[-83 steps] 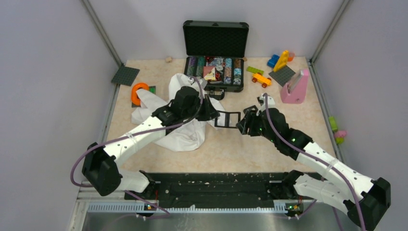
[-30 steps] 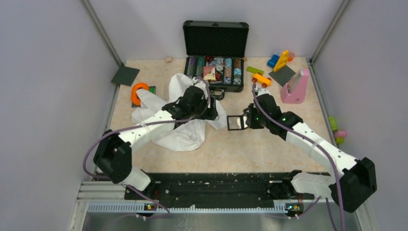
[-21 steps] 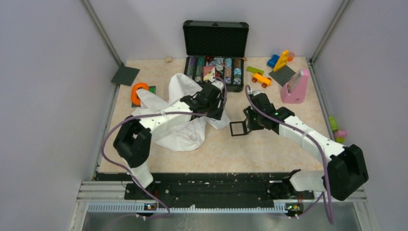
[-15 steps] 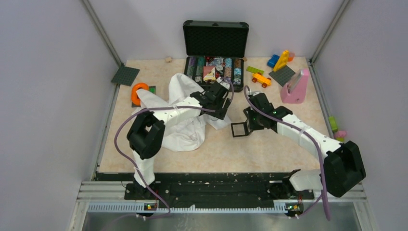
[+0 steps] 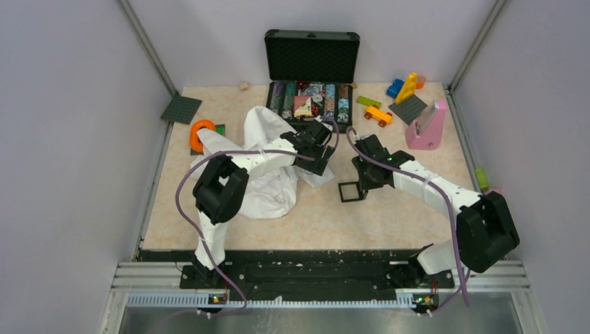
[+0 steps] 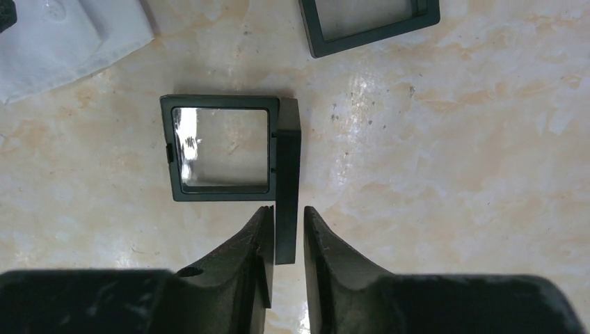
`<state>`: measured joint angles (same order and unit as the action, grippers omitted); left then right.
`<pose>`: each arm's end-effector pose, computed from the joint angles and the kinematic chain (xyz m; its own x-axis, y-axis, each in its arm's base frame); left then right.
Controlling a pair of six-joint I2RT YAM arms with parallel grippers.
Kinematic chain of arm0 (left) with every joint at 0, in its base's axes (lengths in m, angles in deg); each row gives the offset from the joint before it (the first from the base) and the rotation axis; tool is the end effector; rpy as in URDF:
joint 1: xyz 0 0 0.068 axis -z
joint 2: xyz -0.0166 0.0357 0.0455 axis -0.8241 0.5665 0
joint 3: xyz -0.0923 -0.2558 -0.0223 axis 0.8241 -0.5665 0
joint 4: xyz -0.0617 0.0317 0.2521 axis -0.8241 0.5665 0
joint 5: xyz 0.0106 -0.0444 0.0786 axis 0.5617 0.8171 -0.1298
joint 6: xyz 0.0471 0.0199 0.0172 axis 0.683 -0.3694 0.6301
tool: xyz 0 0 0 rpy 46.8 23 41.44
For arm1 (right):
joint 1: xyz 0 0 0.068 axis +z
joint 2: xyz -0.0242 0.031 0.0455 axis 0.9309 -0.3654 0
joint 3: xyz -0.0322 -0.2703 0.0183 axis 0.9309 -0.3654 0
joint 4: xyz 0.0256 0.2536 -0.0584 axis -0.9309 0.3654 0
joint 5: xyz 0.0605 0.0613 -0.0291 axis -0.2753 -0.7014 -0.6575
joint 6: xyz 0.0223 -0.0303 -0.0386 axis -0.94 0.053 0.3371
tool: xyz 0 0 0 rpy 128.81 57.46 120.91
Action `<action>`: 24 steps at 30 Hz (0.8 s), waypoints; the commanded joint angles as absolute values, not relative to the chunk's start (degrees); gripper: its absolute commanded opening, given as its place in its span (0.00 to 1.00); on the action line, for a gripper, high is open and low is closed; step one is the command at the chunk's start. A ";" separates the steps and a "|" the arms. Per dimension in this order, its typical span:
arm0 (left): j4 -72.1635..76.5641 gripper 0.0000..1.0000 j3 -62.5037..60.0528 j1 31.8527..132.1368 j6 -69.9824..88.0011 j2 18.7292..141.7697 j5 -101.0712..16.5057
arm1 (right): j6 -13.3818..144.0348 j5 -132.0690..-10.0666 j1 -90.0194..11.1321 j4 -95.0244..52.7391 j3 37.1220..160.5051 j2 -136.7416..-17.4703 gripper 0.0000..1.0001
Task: Remove the brooch from the garment
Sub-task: Place the brooch box at the center of the board, then pick up the brooch from the center of the board.
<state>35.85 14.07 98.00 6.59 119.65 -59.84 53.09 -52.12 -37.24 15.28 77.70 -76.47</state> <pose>0.3227 -0.2880 0.2005 -0.7588 0.3716 -0.5349 0.4346 0.9006 0.0092 0.2363 0.1356 0.2238 -0.8606 -0.1491 -0.4869 -0.1616 0.9867 -0.0166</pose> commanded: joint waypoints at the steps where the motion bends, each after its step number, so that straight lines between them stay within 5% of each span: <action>1: 35.69 0.73 15.82 97.49 6.13 119.41 -58.98 | 53.85 -50.23 -37.63 15.68 80.24 -76.50 0.32; 9: 35.36 0.73 16.00 97.34 6.09 120.52 -58.80 | 53.77 -50.68 -37.63 15.20 80.18 -75.38 0.44; 14: 35.18 0.70 16.81 97.34 6.25 122.28 -57.97 | 53.45 -51.32 -37.61 13.90 79.51 -73.68 0.65; 24: 35.62 0.69 18.40 96.36 5.08 126.19 -57.57 | 51.77 -52.40 -37.63 9.86 76.81 -65.43 0.83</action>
<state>35.83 16.91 97.23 6.28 125.37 -57.90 52.87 -51.68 -37.24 13.53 77.57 -71.14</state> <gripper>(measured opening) 0.700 0.781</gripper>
